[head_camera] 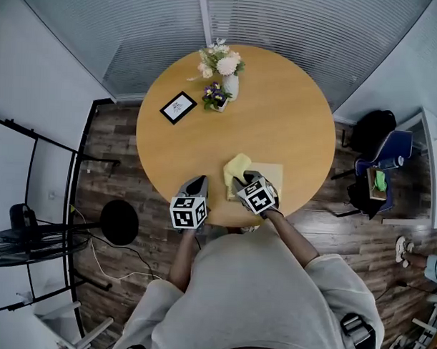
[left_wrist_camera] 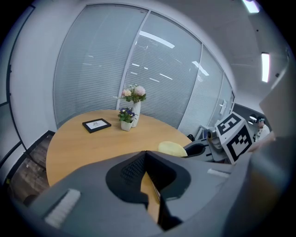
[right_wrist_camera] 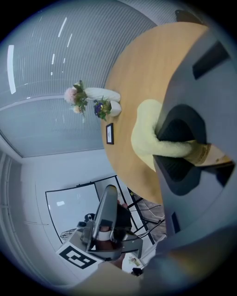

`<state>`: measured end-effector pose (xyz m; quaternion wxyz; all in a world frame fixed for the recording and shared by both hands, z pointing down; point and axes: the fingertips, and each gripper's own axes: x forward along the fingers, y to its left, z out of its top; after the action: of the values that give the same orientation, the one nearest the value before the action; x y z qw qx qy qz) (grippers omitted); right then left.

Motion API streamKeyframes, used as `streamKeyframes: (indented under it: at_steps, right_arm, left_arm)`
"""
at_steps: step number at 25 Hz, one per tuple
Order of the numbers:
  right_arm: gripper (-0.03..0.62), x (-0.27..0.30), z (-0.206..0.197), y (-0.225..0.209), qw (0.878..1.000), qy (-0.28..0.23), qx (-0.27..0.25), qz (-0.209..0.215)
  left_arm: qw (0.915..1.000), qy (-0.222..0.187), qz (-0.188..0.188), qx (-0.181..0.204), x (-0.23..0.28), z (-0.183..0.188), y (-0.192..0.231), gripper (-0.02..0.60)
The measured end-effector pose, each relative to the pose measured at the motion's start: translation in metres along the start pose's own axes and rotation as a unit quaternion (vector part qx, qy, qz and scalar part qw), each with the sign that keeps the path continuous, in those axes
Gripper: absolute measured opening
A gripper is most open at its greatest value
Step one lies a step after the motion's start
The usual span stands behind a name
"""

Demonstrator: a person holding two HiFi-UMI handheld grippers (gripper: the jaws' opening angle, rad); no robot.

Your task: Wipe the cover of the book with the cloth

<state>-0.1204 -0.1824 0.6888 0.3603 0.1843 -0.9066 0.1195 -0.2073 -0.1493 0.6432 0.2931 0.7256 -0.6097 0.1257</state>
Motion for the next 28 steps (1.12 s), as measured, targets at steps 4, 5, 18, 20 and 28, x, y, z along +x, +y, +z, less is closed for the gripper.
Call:
streamKeyframes:
  at_steps: [4,5,18,20,28]
  right_arm:
    - [0.06,0.013,-0.011,0.007,1.0,0.02,0.001,0.01]
    - [0.06,0.016,-0.015,0.009,1.0,0.025,0.001,0.012]
    - [0.06,0.034,-0.045,0.008,0.997,0.056,0.031,0.033]
    - [0.06,0.034,-0.045,0.008,0.997,0.057,0.031,0.035]
    - [0.06,0.028,-0.05,0.0,0.997,0.06,0.037,0.03]
  left_arm:
    - [0.9999,0.0,0.011,-0.005,-0.007,-0.002,0.01,0.006]
    - [0.9999,0.0,0.013,-0.006,-0.008,-0.003,0.013,0.006]
    - [0.9999,0.007,0.007,-0.003,0.0,-0.003,0.012,0.006]
    - [1.0,0.008,0.003,-0.001,0.003,-0.003,0.009,0.006]
    - [0.9999,0.015,-0.004,0.002,0.011,-0.004,0.004,0.006]
